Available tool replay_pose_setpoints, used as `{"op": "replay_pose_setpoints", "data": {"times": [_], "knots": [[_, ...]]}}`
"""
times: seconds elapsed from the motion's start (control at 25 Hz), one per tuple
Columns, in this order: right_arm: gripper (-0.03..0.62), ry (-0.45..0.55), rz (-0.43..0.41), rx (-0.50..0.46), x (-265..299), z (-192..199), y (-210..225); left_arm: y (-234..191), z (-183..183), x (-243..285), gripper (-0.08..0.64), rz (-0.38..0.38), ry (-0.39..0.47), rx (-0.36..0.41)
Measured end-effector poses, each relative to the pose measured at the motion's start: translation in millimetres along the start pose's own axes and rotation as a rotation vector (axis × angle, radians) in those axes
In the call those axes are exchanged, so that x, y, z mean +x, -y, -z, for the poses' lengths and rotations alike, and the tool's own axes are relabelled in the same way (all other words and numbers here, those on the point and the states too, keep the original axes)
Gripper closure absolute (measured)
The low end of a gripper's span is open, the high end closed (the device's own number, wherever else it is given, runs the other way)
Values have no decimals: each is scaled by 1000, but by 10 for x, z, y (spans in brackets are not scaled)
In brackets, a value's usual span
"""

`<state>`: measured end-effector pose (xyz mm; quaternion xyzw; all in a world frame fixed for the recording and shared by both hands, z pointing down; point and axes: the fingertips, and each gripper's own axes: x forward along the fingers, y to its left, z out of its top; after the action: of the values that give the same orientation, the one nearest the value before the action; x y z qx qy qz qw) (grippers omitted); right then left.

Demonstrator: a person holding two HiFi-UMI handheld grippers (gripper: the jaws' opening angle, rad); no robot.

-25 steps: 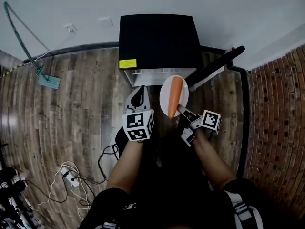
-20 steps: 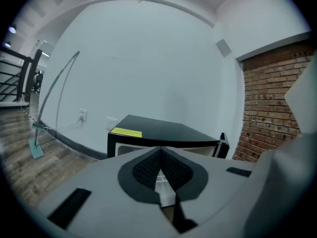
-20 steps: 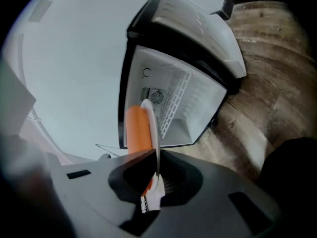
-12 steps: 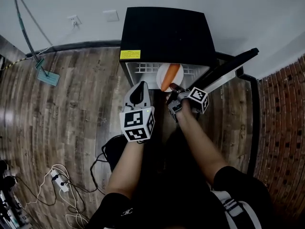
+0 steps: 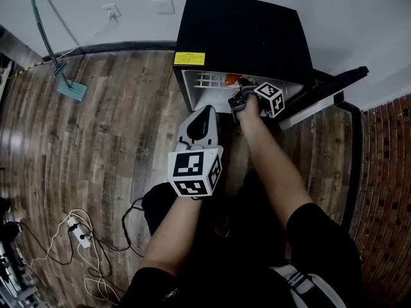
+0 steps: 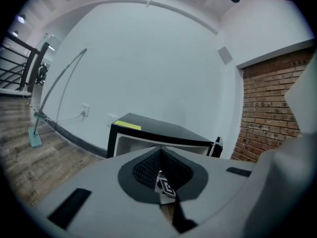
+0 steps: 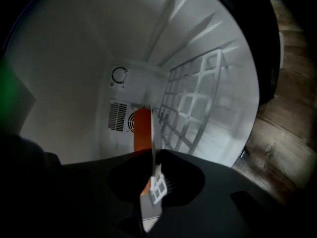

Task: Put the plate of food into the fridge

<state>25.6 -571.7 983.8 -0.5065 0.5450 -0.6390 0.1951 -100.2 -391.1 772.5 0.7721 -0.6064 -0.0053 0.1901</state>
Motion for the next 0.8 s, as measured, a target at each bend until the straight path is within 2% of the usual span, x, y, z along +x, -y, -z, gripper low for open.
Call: {"op": "replay_pose_setpoints", "data": {"times": [0.08, 0.2, 0.28, 0.4, 0.48, 0.6, 0.68, 0.8], "knots": [[543, 5, 54, -70, 63, -16, 70, -20, 11, -15, 563, -4, -2, -16], [545, 15, 88, -150, 86, -30, 119, 52, 42, -32, 563, 6, -12, -14], [544, 46, 126, -265, 76, -79, 115, 116, 48, -41, 563, 17, -12, 5], [514, 162, 229, -485, -10, -222, 116, 146, 50, -49, 563, 20, -7, 11], [471, 252, 282, -583, -116, -366, 132, 156, 59, -51, 563, 21, -9, 12], [466, 293, 282, -606, -306, -518, 223, 172, 77, -54, 563, 23, -13, 16], [577, 247, 255, -624, -452, -493, 312, 165, 93, -37, 563, 25, -20, 18], [578, 185, 189, -782, -790, -315, 338, 171, 152, 26, 563, 33, -39, 34]]}}
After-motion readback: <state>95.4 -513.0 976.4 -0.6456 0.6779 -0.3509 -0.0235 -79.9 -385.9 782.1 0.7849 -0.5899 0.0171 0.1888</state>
